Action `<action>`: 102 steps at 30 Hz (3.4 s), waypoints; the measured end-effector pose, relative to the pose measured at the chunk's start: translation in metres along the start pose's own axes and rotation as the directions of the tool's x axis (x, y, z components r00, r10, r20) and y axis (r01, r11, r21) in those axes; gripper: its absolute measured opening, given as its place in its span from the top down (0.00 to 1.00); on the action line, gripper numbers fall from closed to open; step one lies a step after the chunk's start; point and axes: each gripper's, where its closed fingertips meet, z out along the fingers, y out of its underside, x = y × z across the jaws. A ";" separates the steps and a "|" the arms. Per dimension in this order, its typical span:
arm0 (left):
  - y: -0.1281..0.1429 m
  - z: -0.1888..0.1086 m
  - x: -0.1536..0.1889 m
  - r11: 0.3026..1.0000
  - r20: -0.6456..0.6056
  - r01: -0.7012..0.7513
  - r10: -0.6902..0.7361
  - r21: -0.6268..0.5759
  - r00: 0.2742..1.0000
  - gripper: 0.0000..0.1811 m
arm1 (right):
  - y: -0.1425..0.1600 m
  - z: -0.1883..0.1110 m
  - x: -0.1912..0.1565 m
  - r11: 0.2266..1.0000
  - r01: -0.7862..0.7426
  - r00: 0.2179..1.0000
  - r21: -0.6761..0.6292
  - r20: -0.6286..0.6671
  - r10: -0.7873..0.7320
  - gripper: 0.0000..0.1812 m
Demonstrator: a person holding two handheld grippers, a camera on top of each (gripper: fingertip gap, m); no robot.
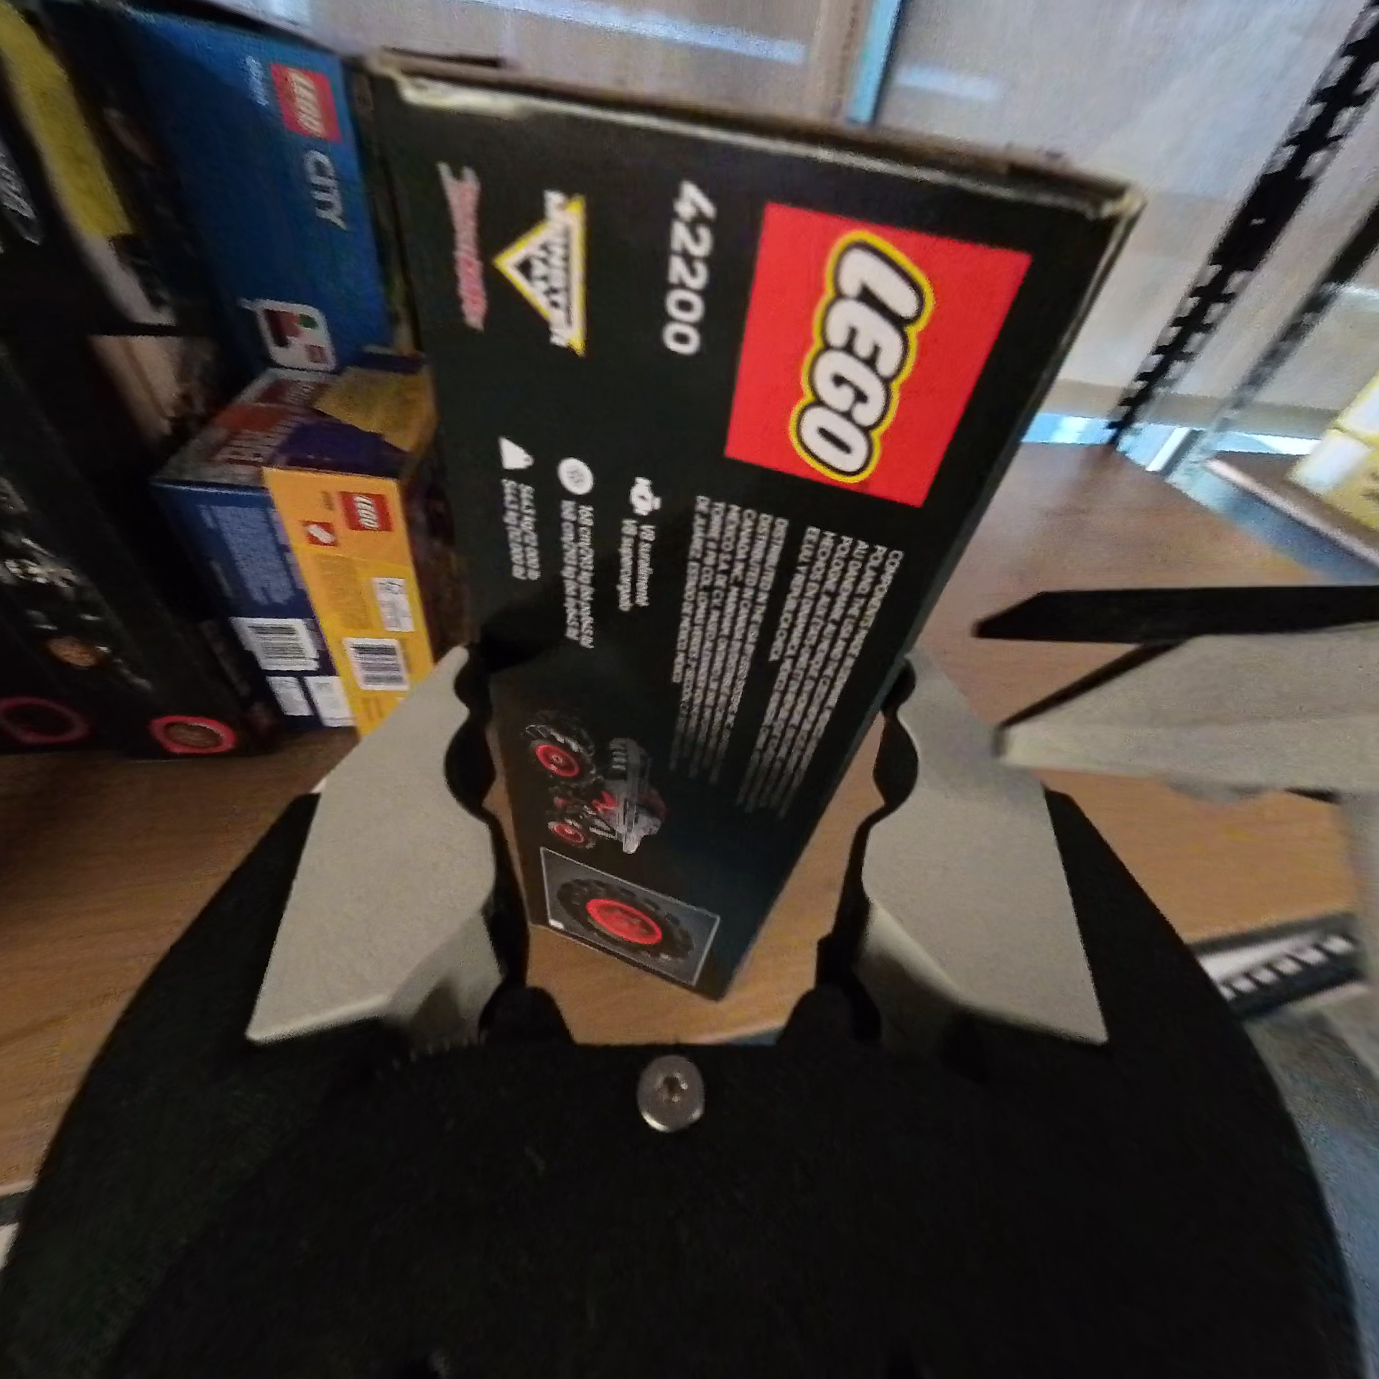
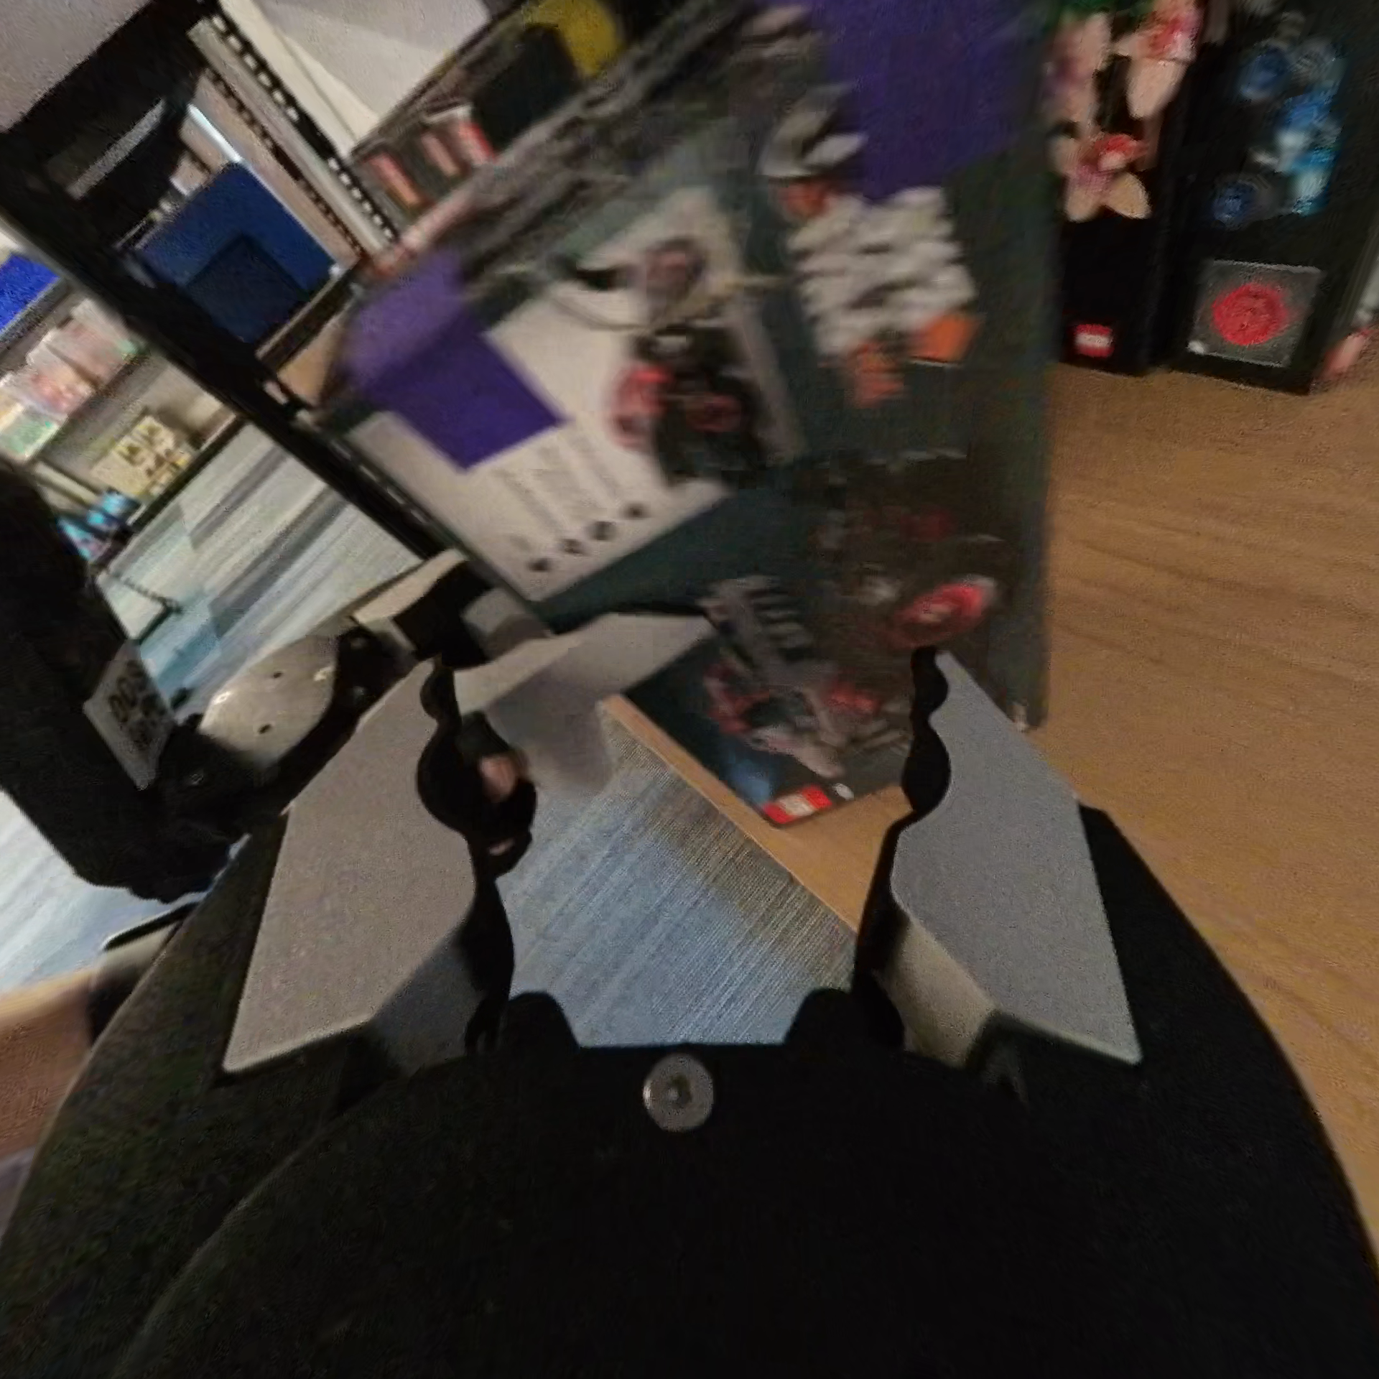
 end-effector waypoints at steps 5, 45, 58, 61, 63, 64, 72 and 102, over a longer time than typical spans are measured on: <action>0.014 -0.069 -0.024 0.991 -0.030 0.132 -0.132 -0.011 0.991 0.57 | 0.007 0.032 -0.015 0.979 0.193 0.979 0.058 -0.084 -0.188 0.36; 0.168 -0.389 -0.098 0.918 0.284 0.334 -0.268 -0.216 0.921 0.66 | -0.005 0.152 0.100 0.943 0.230 0.946 -0.239 -0.172 -0.274 0.63; 0.051 -0.488 -0.162 0.975 0.308 0.194 -0.153 -0.107 0.939 0.67 | 0.037 -0.096 -0.136 0.809 0.582 0.804 -0.083 -0.089 -0.587 0.75; -0.001 -0.497 -0.180 0.992 0.309 0.116 -0.096 -0.047 0.946 0.68 | -0.034 -0.120 -0.179 0.770 0.637 0.769 0.043 -0.109 -0.630 0.79; -0.038 -0.491 -0.188 0.998 0.299 0.057 -0.053 -0.004 0.953 0.69 | -0.087 -0.138 -0.198 0.729 0.672 0.740 0.130 -0.155 -0.654 0.79; -0.056 -0.484 -0.190 0.999 0.289 0.033 -0.037 0.019 0.957 0.69 | -0.110 -0.149 -0.203 0.718 0.676 0.737 0.168 -0.183 -0.651 0.79; -0.192 -0.376 -0.162 0.967 0.188 -0.093 0.048 0.236 0.981 0.70 | -0.204 -0.223 -0.190 0.619 0.727 0.687 0.299 -0.316 -0.654 0.69; -0.219 -0.276 -0.217 0.961 -0.175 -0.188 0.224 0.204 0.959 0.74 | -0.102 -0.038 -0.230 0.775 0.591 0.804 0.222 -0.084 -0.589 0.74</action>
